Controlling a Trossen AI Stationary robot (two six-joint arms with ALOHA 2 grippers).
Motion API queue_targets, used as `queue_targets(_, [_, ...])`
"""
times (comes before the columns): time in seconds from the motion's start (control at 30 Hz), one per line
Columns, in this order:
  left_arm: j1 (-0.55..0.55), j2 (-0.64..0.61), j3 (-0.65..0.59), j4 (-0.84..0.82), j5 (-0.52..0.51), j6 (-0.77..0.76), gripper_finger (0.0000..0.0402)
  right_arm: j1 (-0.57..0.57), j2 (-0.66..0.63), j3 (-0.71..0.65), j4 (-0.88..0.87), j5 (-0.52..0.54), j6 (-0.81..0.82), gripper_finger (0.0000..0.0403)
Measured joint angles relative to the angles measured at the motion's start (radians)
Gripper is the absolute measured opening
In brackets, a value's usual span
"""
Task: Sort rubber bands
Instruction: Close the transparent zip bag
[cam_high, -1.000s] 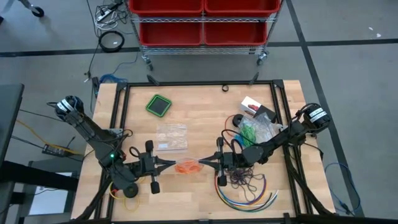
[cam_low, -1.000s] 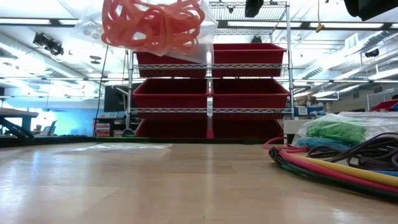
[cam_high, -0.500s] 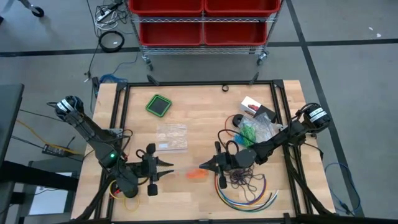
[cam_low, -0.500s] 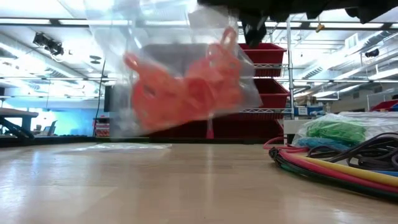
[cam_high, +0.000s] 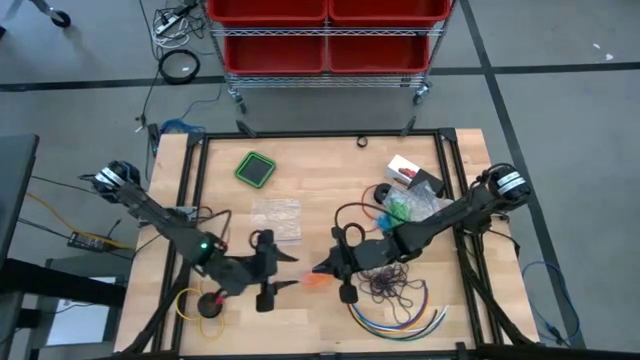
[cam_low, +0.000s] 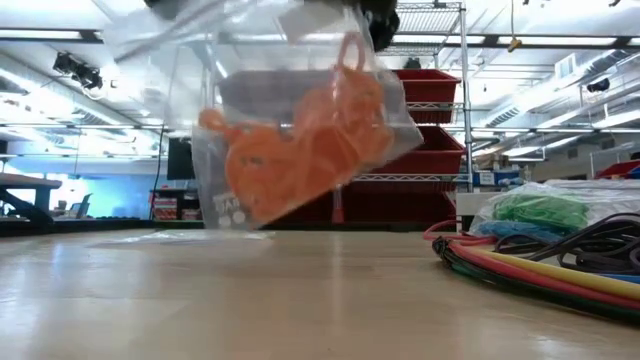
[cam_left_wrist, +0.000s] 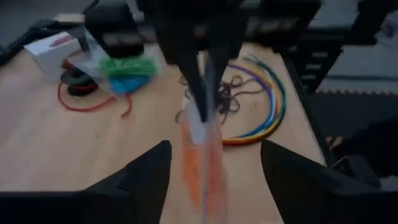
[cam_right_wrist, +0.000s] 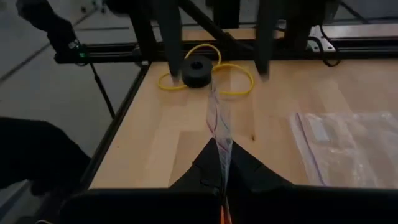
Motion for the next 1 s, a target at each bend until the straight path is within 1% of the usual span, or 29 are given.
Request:
queue_targets(0.1, [0.018,0.049,0.045,-0.030,0.031,0.017,0.0259,-0.001,-0.002,0.060,-0.088,-0.004,-0.014,0.0000])
queue_targets(0.17, [0.028,0.072,0.077,-0.091,0.031,0.019,0.0258,-0.001,-0.002,0.083,-0.118,-0.003,-0.022,0.0000])
queue_targets(0.3, [0.056,0.108,0.131,-0.164,0.028,-0.003,0.0255,-0.001,-0.003,0.102,-0.125,-0.003,-0.031,0.0000])
queue_targets(0.37, [0.066,0.115,0.147,-0.144,0.029,-0.003,0.0251,-0.001,-0.002,0.101,-0.140,-0.003,-0.030,0.0000])
queue_targets(0.47, [0.083,0.115,0.162,-0.156,0.035,-0.003,0.0238,-0.001,-0.002,0.100,-0.137,-0.003,-0.030,0.0000])
queue_targets(0.53, [0.100,0.115,0.166,-0.174,0.062,-0.017,0.0220,-0.001,-0.002,0.100,-0.137,-0.003,-0.030,0.0000])
queue_targets(0.57, [0.110,0.115,0.167,-0.184,0.092,-0.022,0.0207,-0.001,-0.002,0.100,-0.138,-0.003,-0.030,0.0000])
queue_targets(0.67, [0.131,0.120,0.167,-0.188,0.175,-0.030,0.0155,-0.001,-0.002,0.100,-0.137,-0.003,-0.038,0.0000])
queue_targets(0.77, [0.138,0.126,0.168,-0.189,0.220,-0.026,0.0106,-0.003,-0.002,0.100,-0.134,-0.002,-0.045,0.0000])
queue_targets(1.0, [0.145,0.128,0.168,-0.197,0.234,0.007,0.0013,-0.004,-0.002,0.100,-0.132,0.004,-0.049,0.0000])
